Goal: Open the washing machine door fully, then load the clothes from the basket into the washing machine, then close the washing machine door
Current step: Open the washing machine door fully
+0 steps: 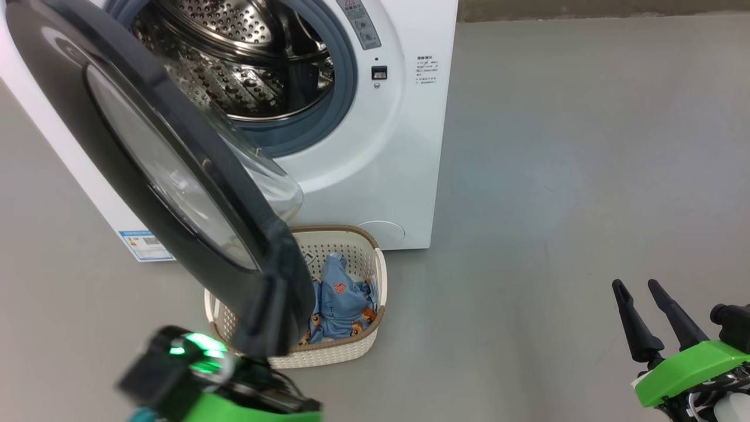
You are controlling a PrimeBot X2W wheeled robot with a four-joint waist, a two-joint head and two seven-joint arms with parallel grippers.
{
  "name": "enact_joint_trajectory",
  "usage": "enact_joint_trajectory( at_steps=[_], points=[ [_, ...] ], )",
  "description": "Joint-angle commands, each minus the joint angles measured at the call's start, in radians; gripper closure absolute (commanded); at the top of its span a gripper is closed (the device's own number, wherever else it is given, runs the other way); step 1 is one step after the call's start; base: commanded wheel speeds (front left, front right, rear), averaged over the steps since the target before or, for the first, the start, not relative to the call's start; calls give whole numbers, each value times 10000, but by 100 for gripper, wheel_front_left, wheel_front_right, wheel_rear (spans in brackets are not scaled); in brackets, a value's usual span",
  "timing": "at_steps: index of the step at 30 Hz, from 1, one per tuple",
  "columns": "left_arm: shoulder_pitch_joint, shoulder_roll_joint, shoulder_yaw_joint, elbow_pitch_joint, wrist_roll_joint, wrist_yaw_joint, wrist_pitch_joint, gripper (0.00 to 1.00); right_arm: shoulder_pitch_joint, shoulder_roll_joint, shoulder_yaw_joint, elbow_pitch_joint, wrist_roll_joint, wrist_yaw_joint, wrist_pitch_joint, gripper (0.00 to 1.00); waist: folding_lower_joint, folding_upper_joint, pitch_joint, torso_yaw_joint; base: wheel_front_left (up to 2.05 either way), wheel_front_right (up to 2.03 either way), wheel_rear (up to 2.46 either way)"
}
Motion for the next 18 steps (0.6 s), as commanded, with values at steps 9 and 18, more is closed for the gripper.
enact_joint_trajectory(
  at_steps=[9,18],
  points=[
    [-1108,83,-1184,1364,-637,161,-51,100,-170,-174,248,-250,-177,100,-120,0,0,-1,139,-37,0,0,0],
    [-1996,82,-1405,3373,-1260,298,-51,100,-299,-119,216,-318,-260,100,-120,0,0,-1,289,-5,0,0,0]
  ],
)
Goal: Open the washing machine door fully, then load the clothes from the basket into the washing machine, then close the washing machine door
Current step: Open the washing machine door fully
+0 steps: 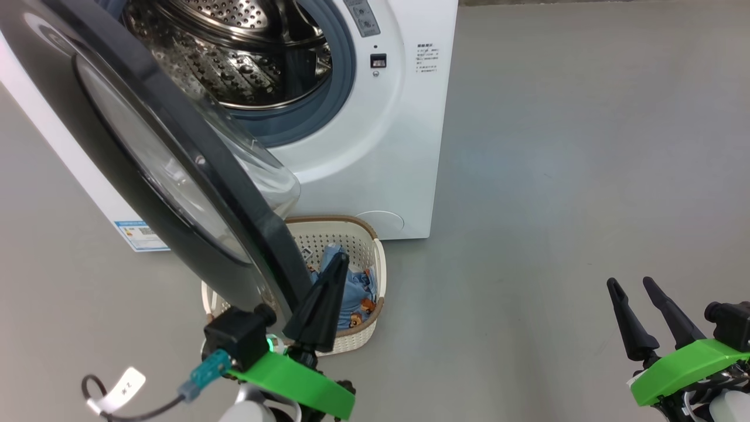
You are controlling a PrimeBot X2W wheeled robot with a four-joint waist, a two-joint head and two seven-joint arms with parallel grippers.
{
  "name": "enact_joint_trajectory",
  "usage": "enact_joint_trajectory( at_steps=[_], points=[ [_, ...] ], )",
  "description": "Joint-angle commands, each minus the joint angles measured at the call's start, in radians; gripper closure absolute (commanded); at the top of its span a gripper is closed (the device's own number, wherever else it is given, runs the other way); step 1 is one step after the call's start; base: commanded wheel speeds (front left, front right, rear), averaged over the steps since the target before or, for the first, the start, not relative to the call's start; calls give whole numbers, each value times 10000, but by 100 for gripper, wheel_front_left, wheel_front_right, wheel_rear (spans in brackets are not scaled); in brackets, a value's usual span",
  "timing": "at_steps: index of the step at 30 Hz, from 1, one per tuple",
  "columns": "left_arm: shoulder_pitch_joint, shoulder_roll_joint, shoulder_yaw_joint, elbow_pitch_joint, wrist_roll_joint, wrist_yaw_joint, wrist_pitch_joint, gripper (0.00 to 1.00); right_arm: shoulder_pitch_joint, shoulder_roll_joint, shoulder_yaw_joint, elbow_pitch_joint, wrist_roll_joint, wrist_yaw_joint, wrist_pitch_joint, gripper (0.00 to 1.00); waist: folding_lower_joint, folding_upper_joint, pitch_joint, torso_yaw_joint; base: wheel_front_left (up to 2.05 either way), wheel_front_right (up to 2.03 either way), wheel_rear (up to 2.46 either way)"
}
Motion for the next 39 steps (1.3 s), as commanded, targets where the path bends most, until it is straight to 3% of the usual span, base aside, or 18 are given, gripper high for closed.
enact_joint_trajectory(
  at_steps=[1,17,39],
  points=[
    [-495,51,323,-61,-92,64,-55,100,-271,-166,162,-240,-37,100,-122,0,0,0,16,1,0,0,0],
    [-1332,51,774,1289,-499,115,-55,100,-533,-244,246,-231,-51,100,-122,0,0,0,249,17,0,0,0],
    [-1105,51,1582,1914,-496,-82,-55,100,-492,-201,272,-316,-115,100,-122,0,0,0,151,158,0,0,0]
  ],
)
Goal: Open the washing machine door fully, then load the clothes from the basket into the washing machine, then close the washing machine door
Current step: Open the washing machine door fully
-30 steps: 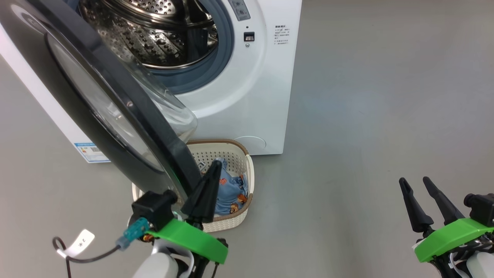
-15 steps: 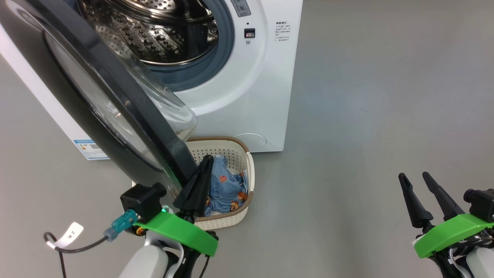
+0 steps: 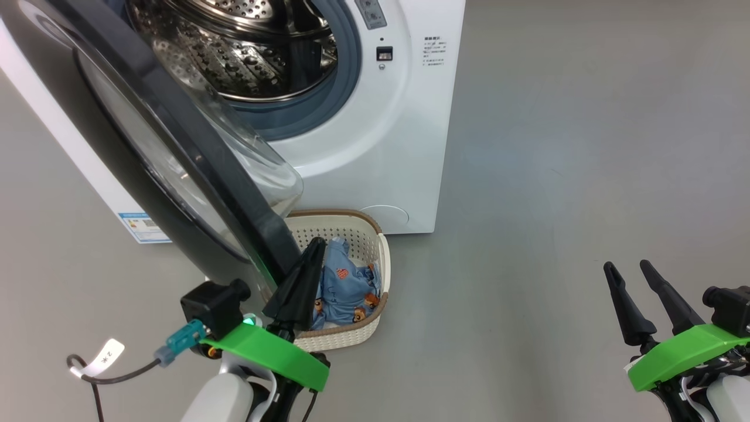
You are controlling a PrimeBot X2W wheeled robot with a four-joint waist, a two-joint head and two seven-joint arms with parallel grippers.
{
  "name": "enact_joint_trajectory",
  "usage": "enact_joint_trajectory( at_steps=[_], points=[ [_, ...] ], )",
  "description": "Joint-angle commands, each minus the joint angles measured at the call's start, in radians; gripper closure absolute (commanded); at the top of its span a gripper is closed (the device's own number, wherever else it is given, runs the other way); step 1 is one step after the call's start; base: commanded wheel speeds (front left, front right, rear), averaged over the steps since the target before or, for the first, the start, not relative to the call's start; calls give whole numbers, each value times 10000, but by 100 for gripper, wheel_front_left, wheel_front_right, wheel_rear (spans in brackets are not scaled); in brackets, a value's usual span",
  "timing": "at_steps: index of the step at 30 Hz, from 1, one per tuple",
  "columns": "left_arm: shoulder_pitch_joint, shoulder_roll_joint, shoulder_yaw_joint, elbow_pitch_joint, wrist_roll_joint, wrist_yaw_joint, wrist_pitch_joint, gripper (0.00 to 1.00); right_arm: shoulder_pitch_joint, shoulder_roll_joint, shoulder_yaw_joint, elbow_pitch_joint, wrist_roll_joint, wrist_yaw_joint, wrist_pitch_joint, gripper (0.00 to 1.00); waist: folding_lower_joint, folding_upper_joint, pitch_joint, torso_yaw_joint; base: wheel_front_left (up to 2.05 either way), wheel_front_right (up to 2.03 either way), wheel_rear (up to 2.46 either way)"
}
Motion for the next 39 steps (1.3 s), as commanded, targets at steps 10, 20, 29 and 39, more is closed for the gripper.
enact_joint_trajectory(
  at_steps=[10,20,29,39],
  points=[
    [118,285,891,-69,176,-52,-65,100,-69,-185,183,-316,-137,100,-120,0,0,0,-28,263,0,0,0],
    [545,285,1017,-283,347,-105,-65,100,-24,-175,240,-367,-146,100,-120,0,0,0,-45,492,0,0,0],
    [690,285,1377,-423,461,-105,-65,100,-71,-231,200,-401,-148,100,-120,0,0,0,2,696,0,0,0],
    [983,285,1667,-750,726,-50,-65,100,-104,-279,219,-450,-171,100,-120,0,0,0,66,907,0,0,0]
  ],
)
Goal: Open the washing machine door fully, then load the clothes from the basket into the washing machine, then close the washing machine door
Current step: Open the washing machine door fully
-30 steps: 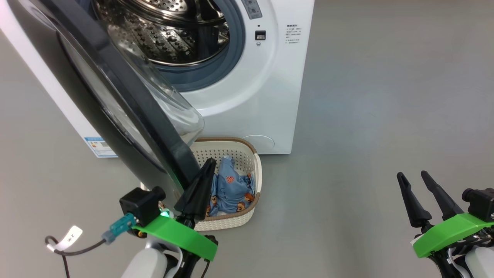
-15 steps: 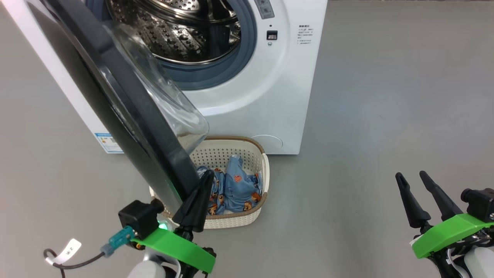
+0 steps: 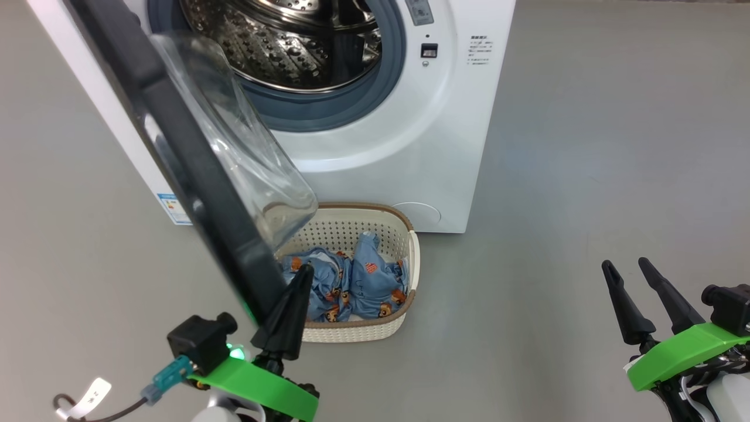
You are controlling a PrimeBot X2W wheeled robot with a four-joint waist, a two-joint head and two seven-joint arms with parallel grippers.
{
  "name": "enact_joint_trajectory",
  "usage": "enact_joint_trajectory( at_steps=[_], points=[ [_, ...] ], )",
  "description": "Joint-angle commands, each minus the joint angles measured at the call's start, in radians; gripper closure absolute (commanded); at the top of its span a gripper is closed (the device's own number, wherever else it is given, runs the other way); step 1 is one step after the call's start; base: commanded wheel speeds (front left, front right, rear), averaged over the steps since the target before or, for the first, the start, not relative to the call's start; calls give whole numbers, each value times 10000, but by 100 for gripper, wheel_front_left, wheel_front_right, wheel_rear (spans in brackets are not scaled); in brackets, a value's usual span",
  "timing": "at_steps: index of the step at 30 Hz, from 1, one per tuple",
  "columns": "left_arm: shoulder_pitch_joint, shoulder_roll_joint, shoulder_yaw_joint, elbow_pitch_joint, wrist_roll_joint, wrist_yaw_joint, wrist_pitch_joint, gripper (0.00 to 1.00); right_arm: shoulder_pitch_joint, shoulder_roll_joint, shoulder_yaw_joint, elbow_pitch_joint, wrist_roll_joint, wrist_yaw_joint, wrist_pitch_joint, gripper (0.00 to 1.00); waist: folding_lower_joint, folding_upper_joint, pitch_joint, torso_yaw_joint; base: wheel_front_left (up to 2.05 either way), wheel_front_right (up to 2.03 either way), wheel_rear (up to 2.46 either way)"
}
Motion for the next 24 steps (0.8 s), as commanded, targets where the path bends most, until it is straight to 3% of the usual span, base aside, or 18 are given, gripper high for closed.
enact_joint_trajectory(
  at_steps=[1,24],
  points=[
    [-182,476,829,-178,78,265,-65,100,-137,-224,147,-252,-104,100,-120,0,0,0,24,45,0,0,0],
    [733,476,1400,-1675,748,1049,-65,100,-162,-410,214,-304,-90,100,-120,0,0,0,141,1090,0,0,0]
  ],
)
